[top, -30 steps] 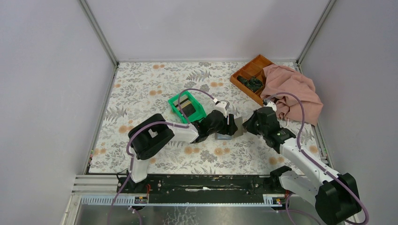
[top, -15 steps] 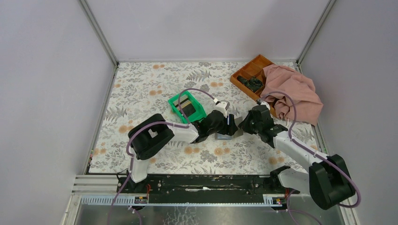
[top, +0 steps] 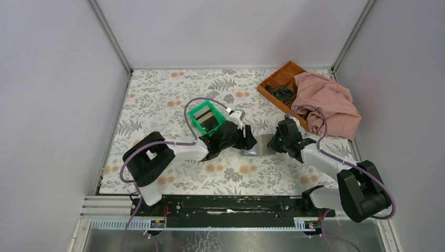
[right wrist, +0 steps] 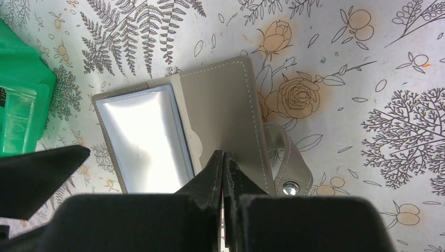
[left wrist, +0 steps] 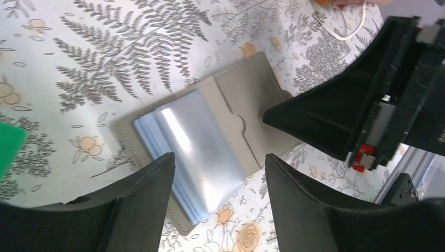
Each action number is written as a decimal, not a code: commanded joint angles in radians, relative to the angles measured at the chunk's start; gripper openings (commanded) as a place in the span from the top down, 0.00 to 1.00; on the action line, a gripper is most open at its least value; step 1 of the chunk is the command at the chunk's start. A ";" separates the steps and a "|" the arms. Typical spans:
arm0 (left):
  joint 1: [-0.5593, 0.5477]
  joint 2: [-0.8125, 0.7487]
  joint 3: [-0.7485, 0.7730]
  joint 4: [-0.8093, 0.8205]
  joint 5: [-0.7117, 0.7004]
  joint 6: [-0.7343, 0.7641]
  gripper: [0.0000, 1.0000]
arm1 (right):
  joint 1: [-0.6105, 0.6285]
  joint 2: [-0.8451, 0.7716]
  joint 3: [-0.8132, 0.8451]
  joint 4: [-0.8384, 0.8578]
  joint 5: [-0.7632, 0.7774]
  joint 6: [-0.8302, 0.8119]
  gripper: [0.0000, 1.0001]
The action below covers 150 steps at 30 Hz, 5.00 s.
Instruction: Take the credit cards out of the card holder
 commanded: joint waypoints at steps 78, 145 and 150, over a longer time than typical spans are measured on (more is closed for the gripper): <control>0.077 0.232 0.036 0.190 0.340 -0.205 0.38 | -0.060 -0.087 0.109 -0.112 0.216 -0.106 0.50; 0.007 0.291 0.069 0.318 0.461 -0.198 0.27 | -0.061 -0.178 -0.039 0.028 -0.122 -0.062 1.00; 0.021 0.287 0.039 0.405 0.522 -0.209 0.29 | -0.061 -0.116 -0.022 0.083 -0.170 -0.065 1.00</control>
